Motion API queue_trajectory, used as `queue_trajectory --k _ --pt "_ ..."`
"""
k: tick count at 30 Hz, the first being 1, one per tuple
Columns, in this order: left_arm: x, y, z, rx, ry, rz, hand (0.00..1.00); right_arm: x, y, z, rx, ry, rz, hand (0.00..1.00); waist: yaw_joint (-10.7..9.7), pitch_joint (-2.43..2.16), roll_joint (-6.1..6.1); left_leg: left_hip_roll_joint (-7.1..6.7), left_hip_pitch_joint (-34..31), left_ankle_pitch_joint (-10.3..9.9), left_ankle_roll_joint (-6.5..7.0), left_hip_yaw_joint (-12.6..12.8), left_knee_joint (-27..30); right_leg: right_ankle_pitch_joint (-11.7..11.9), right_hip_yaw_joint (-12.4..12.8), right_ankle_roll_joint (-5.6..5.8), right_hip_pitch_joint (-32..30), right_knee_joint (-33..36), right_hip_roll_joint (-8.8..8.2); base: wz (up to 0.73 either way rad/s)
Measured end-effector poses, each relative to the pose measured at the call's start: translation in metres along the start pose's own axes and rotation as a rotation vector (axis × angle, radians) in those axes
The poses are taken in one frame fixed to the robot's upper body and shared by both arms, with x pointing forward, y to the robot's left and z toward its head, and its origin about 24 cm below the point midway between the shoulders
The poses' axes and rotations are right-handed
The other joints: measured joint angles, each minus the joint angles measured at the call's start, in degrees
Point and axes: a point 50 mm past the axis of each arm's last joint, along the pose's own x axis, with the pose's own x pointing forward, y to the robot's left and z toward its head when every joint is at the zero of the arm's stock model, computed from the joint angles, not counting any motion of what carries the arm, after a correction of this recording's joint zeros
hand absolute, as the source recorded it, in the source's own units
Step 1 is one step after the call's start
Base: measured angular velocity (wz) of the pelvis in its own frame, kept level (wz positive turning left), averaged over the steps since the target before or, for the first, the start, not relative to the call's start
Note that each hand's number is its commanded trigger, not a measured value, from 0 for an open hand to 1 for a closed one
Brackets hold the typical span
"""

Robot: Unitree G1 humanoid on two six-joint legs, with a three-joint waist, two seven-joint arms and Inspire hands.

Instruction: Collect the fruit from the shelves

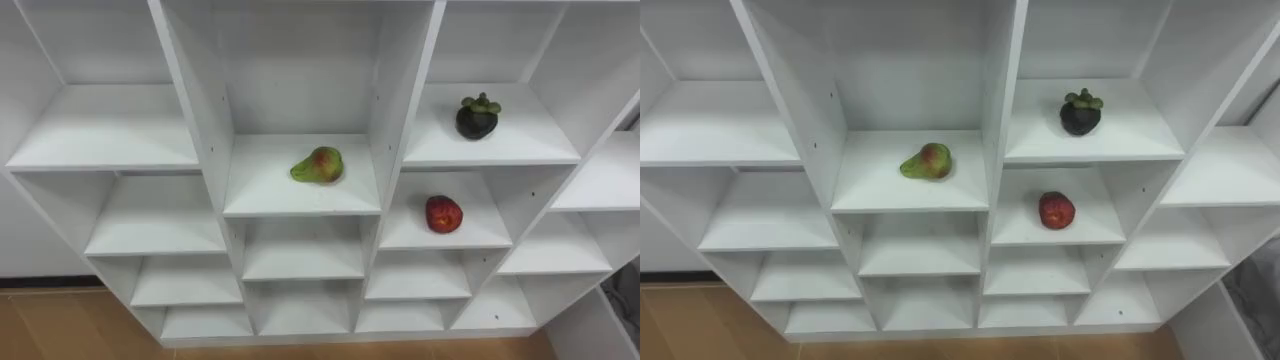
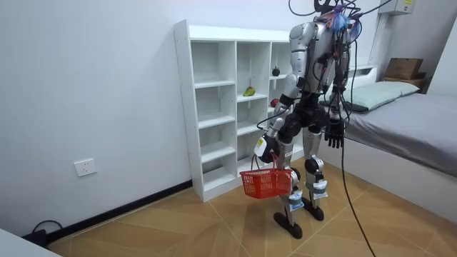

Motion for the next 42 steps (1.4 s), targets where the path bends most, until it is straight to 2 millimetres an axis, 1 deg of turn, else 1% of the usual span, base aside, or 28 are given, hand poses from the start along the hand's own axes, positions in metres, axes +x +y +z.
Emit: queue_trajectory --k 4,8,13,19,30,37,39,42 --pt "0.000 0.000 0.000 -0.005 0.000 -0.001 1.00 0.000 -0.001 0.001 -0.004 -0.004 -0.008 0.00 -0.1 0.02 0.15 0.00 0.0 0.0 -0.01 -0.1 0.0 -0.1 -0.3 0.00 0.0 0.0 -0.02 0.00" --pt "0.000 0.000 0.001 -0.026 -0.002 -0.005 1.00 -0.001 -0.002 0.007 -0.020 -0.023 -0.017 0.00 -0.1 0.15 0.36 -0.03 -0.1 0.0 -0.03 -0.1 0.0 -0.1 -0.5 -0.01 0.0 0.0 -0.06 0.00" --pt "0.000 0.000 0.003 -0.014 -0.010 -0.004 1.00 -0.002 -0.003 0.012 -0.037 -0.040 -0.025 0.00 -0.1 0.14 0.55 -0.10 -0.3 0.0 -0.03 -0.3 0.0 -0.3 -0.8 0.00 -0.1 0.0 -0.17 0.03" --pt "0.000 0.002 0.003 -0.031 -0.015 0.000 1.00 -0.002 -0.004 0.014 -0.040 -0.058 -0.023 0.00 0.0 0.16 0.58 -0.15 -0.3 0.0 -0.03 -0.4 0.0 -0.3 -1.0 0.05 0.0 0.0 -0.26 0.01" --pt "0.000 0.001 0.007 -0.010 -0.033 0.015 1.00 -0.002 -0.005 0.015 -0.035 -0.071 -0.059 0.00 -0.2 0.17 0.60 -0.28 -0.9 0.0 -0.02 -1.0 0.1 -0.5 -1.2 0.10 -0.3 0.0 -0.37 0.02" --pt "0.000 0.002 0.009 -0.011 -0.046 0.025 1.00 -0.006 -0.011 0.034 -0.028 -0.171 -0.150 0.00 -0.2 0.17 0.54 -0.44 -0.9 0.0 -0.01 -1.1 0.1 -0.6 -1.2 0.20 -0.3 -0.1 -0.48 0.00" --pt "0.000 0.003 0.011 -0.014 -0.055 0.033 1.00 -0.008 -0.013 0.041 -0.024 -0.208 -0.174 0.00 -0.1 0.17 0.52 -0.46 -1.0 0.0 -0.01 -1.2 0.1 -0.6 -1.2 0.22 -0.4 -0.1 -0.50 0.00" --pt "-0.001 0.006 0.014 -0.019 -0.076 0.062 1.00 -0.013 -0.015 0.056 0.034 -0.301 -0.198 0.00 -0.1 0.17 0.47 -0.46 -1.2 0.0 0.00 -1.2 0.1 -0.6 -1.2 0.22 -0.5 -0.1 -0.50 0.00"
